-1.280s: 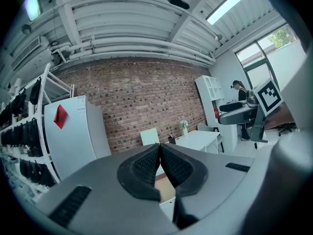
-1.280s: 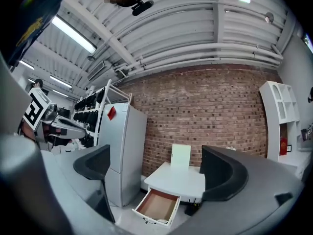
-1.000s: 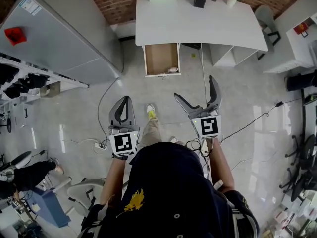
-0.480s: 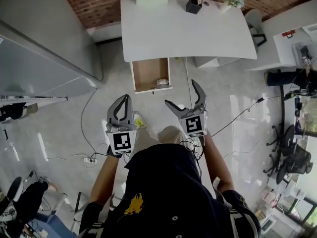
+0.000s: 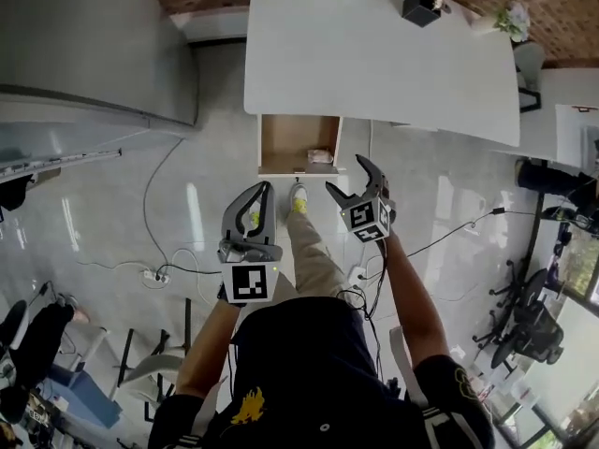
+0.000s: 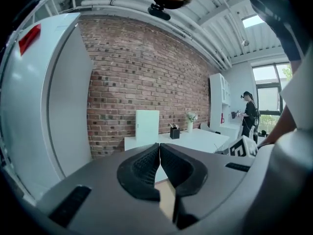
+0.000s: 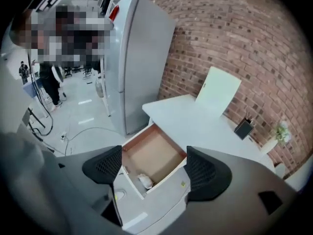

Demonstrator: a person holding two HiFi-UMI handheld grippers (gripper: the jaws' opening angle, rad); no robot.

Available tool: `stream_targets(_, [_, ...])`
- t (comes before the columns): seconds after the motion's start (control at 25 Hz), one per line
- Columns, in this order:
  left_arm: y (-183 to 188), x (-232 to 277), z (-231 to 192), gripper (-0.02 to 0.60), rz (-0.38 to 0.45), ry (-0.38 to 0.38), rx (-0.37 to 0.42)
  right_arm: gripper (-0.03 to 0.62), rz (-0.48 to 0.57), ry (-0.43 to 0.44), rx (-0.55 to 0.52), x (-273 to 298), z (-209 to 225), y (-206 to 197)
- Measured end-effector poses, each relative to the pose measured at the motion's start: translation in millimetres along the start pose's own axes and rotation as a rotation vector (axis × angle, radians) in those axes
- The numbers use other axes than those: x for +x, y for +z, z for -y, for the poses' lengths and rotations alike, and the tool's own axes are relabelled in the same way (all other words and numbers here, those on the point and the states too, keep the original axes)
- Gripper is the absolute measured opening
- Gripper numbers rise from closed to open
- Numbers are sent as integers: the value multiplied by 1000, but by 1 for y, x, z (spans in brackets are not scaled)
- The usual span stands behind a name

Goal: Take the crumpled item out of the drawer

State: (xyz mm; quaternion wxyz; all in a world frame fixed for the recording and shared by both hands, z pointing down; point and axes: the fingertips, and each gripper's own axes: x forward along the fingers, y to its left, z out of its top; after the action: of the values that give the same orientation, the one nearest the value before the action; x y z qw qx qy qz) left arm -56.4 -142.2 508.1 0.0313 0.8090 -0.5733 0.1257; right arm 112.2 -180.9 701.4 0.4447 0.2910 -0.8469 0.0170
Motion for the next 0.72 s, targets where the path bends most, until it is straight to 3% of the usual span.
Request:
stream_targets(0.28, [-67,28,17,20,-143,6,-103,368,-200,164,-64,118,-22,-101])
stream_targets(0.48, [-114,50,16,20,-124,96,-273,331,-310,225,-86,195,-38,-166])
stream_targets(0.64, [-147,56,21,20,-152,109,-298,290,-414,254,-101,236,-52,-215])
stream_targets(0.72, [-159,56,23,20,-167,105,-295,219,-452,245,-106,250,-53,-233])
